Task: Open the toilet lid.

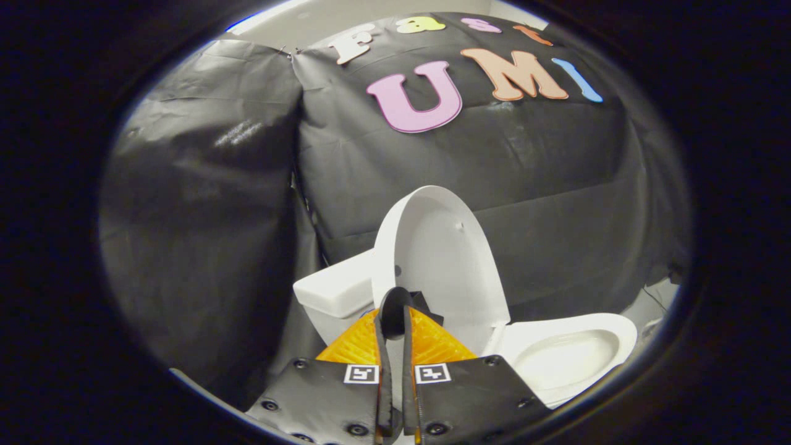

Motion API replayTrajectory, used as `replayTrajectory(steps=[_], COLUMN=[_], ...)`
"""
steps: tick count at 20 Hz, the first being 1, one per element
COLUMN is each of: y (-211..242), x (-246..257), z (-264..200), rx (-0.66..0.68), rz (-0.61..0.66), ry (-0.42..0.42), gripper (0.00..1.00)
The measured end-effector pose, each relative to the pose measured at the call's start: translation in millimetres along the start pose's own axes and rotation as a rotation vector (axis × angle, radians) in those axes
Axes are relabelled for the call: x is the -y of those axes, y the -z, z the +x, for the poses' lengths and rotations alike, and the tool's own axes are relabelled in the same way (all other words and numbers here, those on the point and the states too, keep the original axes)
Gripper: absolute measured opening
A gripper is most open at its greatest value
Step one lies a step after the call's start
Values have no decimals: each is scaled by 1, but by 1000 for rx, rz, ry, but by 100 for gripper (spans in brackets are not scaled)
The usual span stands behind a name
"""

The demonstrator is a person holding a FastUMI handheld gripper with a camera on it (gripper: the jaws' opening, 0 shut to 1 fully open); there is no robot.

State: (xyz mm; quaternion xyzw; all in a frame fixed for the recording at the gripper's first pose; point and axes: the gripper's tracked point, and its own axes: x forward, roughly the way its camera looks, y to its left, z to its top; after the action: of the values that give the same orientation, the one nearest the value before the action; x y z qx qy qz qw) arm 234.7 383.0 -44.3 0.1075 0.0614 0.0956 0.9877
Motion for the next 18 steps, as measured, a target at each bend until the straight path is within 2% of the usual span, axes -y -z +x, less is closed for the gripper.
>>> replayTrajectory(steps=[8, 13, 18], y=[5, -11, -68], x=[-5, -5, 19], z=[7, -4, -29], rx=[-11, 27, 156], rz=[-29, -40, -81], ry=[-19, -28, 26], gripper=[7, 37, 83])
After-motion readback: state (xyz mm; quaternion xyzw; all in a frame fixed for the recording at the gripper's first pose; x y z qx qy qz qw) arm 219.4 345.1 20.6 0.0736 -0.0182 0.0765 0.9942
